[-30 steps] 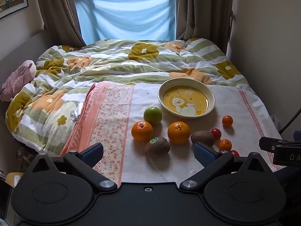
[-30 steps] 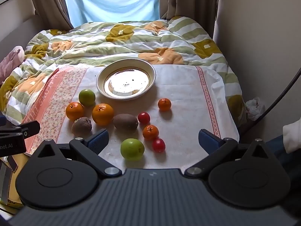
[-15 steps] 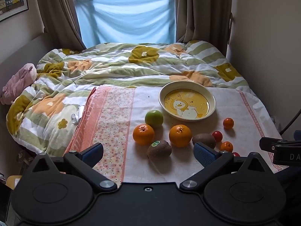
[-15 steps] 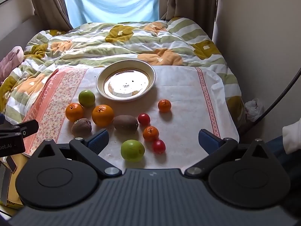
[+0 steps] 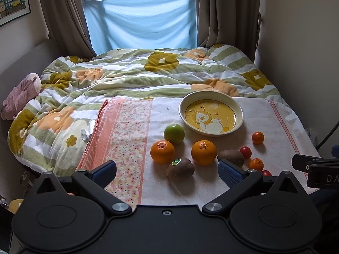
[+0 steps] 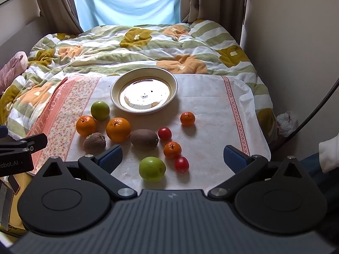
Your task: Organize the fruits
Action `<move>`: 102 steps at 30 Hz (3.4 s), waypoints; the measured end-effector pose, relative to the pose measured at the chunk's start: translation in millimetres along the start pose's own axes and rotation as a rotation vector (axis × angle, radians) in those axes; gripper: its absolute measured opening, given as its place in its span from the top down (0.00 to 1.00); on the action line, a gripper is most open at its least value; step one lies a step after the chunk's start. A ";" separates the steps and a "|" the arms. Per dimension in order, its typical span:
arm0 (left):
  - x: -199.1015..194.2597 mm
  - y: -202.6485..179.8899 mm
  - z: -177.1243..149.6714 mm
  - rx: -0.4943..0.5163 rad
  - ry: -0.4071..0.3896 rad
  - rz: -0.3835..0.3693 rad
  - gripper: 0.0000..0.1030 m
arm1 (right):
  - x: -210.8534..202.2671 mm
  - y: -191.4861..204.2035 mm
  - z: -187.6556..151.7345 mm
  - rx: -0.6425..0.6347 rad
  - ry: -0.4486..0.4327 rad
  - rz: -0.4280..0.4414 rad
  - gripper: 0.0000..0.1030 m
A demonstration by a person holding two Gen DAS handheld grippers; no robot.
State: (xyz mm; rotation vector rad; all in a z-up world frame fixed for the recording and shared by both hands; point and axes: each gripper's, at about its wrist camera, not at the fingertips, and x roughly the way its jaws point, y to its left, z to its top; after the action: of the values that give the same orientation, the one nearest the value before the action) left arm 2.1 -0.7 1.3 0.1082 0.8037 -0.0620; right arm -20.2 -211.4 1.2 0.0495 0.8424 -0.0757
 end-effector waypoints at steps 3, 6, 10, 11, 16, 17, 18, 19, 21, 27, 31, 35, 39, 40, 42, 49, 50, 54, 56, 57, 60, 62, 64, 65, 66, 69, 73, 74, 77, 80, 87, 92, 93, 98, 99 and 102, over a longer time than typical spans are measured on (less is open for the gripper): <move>-0.6 0.6 0.7 -0.001 0.002 -0.001 0.00 | -1.0 0.0 0.4 -0.001 -0.002 0.000 0.00; -1.0 1.1 0.8 0.003 -0.001 0.001 0.00 | -1.7 0.0 0.7 0.000 -0.001 0.002 0.00; -1.1 1.2 0.9 0.002 0.000 0.000 0.00 | -2.3 0.3 0.6 -0.001 0.000 0.006 0.00; -1.2 1.0 1.0 0.002 0.000 0.000 0.00 | -3.0 1.5 0.4 -0.003 -0.001 0.006 0.00; -1.1 1.3 0.8 0.001 0.000 0.000 0.00 | -2.9 2.4 0.1 -0.003 -0.001 0.005 0.00; -1.2 1.3 0.9 0.001 0.000 0.000 0.00 | -2.8 2.5 0.1 -0.002 -0.001 0.004 0.00; -1.1 1.1 0.9 0.003 0.000 0.001 0.00 | -2.8 2.5 -0.1 -0.001 -0.001 0.005 0.00; -1.2 1.2 1.0 0.004 0.000 0.002 0.00 | -2.8 2.7 -0.1 -0.001 -0.001 0.005 0.00; -2.2 1.4 1.4 0.005 -0.001 0.005 0.00 | -3.4 3.2 -0.4 0.002 0.000 0.005 0.00; -3.9 2.7 2.3 0.003 -0.005 0.003 0.00 | -3.5 3.1 -0.7 0.001 -0.001 0.005 0.00; -6.8 3.9 3.0 -0.003 -0.009 -0.007 0.00 | -3.4 3.0 -0.9 0.001 0.000 0.006 0.00; -7.2 4.4 1.8 -0.005 -0.009 -0.008 0.00 | -4.8 3.0 -1.4 0.005 0.000 0.008 0.00; -7.4 4.2 1.6 -0.006 -0.009 -0.008 0.00 | -4.3 2.9 -1.5 0.005 0.000 0.007 0.00; -7.6 3.9 1.7 -0.006 -0.010 -0.008 0.00 | -4.9 3.4 -1.4 0.004 -0.001 0.006 0.00; -7.4 4.2 1.7 -0.006 -0.010 -0.008 0.00 | -4.7 2.5 -1.4 0.001 0.001 0.004 0.00; -9.6 1.8 1.2 -0.012 -0.010 -0.013 0.00 | -5.5 1.3 -2.1 0.001 0.001 0.006 0.00; -9.9 1.6 1.2 -0.012 -0.010 -0.012 0.00 | -5.7 1.6 -2.0 0.001 -0.001 0.007 0.00; -11.9 0.8 0.3 -0.013 -0.012 -0.010 0.00 | -6.6 0.6 -4.1 0.001 -0.005 0.012 0.00; -11.4 1.4 0.4 -0.012 -0.012 -0.011 0.00 | -7.4 0.3 -4.6 0.000 -0.008 0.015 0.00; -11.4 1.5 0.4 -0.012 -0.012 -0.010 0.00 | -8.1 -1.0 -5.2 0.000 -0.009 0.016 0.00; -16.1 0.7 -1.0 -0.013 -0.019 -0.004 0.00 | -9.1 -3.0 -5.2 0.002 -0.013 0.018 0.00; -19.2 0.3 -1.1 -0.012 -0.023 0.000 0.00 | -10.3 -3.8 -5.5 0.003 -0.018 0.020 0.00; -22.2 -0.4 -1.4 -0.011 -0.028 0.001 0.00 | -11.9 -4.7 -5.1 -0.001 -0.020 0.012 0.00; -23.2 -0.7 -0.8 -0.011 -0.028 -0.002 0.00 | -12.8 -4.3 -4.6 -0.006 -0.022 0.007 0.00; -24.1 -1.3 -0.7 -0.011 -0.029 -0.006 0.00 | -14.4 -4.8 -3.7 -0.011 -0.024 0.010 0.00; -24.7 -2.4 1.6 -0.003 -0.035 0.005 0.00 | -17.0 -6.0 -0.1 -0.016 -0.028 0.033 0.00; -15.2 -2.9 0.7 0.024 -0.042 0.018 0.00 | -7.4 -9.2 0.8 -0.023 -0.006 0.079 0.00; -9.4 -1.5 -0.8 0.023 -0.036 0.017 0.00 | -3.2 -9.6 -0.8 -0.029 0.000 0.093 0.00; 11.3 4.3 -1.8 0.005 -0.003 0.000 0.00 | 14.6 -8.3 -8.3 -0.042 0.033 0.107 0.00; 35.4 11.1 -1.3 -0.002 0.031 -0.057 0.00 | 34.0 -4.0 -17.3 -0.010 0.065 0.111 0.00; 100.7 18.3 -2.0 0.086 0.100 -0.171 0.03 | 84.3 8.5 -37.8 0.107 0.110 0.098 0.00; 147.8 15.8 -7.7 0.134 0.174 -0.245 0.10 | 115.9 20.1 -51.3 0.129 0.160 0.066 0.00; 157.4 14.7 -9.3 0.142 0.192 -0.259 0.12 | 120.9 21.6 -53.9 0.137 0.169 0.058 0.00; 189.7 7.5 -18.4 0.185 0.237 -0.288 0.15 | 140.4 27.6 -62.2 0.173 0.198 0.024 0.00; 194.7 6.4 -19.2 0.194 0.241 -0.291 0.15 | 143.2 28.7 -62.2 0.178 0.205 0.023 0.00; 206.5 4.3 -21.1 0.215 0.256 -0.292 0.18 | 149.0 30.7 -61.9 0.182 0.214 0.017 0.00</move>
State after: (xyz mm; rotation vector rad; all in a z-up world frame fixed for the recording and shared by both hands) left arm 130.4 3.2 -161.9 0.2039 1.0637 -0.4175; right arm 35.2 -183.3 -150.9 0.2390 1.0476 -0.1330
